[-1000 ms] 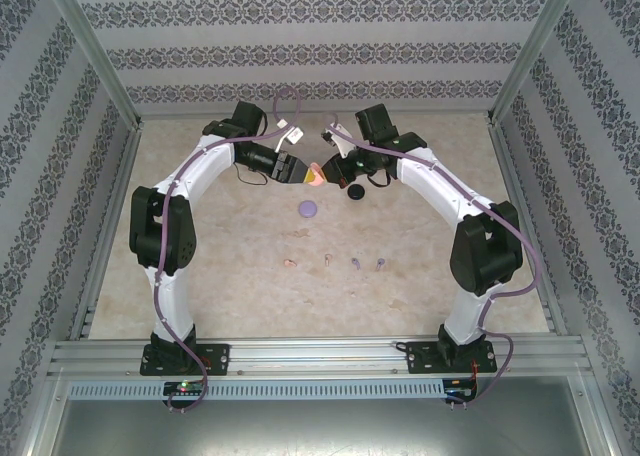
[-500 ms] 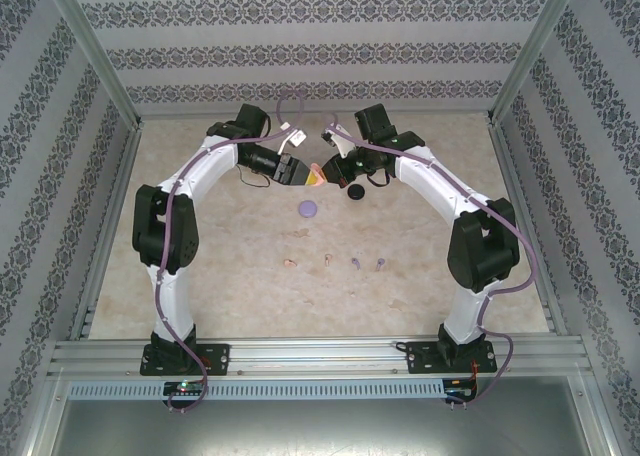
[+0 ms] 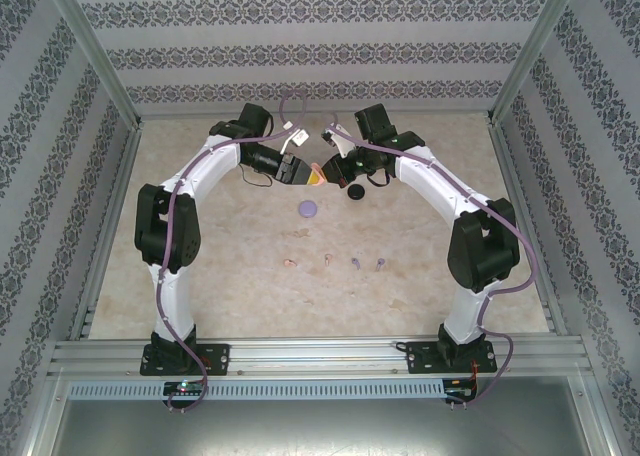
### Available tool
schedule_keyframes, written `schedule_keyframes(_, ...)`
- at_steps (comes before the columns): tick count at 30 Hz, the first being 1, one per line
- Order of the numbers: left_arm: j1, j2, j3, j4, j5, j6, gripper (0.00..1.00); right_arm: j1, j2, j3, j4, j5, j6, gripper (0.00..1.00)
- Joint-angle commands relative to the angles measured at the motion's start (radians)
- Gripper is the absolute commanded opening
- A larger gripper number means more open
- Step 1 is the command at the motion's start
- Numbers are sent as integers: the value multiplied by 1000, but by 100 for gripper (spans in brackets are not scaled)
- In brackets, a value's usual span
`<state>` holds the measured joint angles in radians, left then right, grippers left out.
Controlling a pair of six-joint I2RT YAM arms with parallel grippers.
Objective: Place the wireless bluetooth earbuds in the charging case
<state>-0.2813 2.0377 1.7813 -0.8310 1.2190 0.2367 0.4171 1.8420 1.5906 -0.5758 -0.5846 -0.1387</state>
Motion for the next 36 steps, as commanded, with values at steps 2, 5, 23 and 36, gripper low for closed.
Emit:
schedule_keyframes(2,-6,21,36,-28,33,27,35,16,2,31,-3,-14,-12,0)
schedule_keyframes(5,-6,24,34,-29,37,30,32,17,2,34,-1,-17,-10,0)
schedule_keyframes(23,51,-88,-175,317,32,-156,0,-76,-144,-21,66,-70,140,50)
schedule_keyframes(36,95,-398,-485,736,-173,-364,0,-101,-364,-229,45,108,383,68)
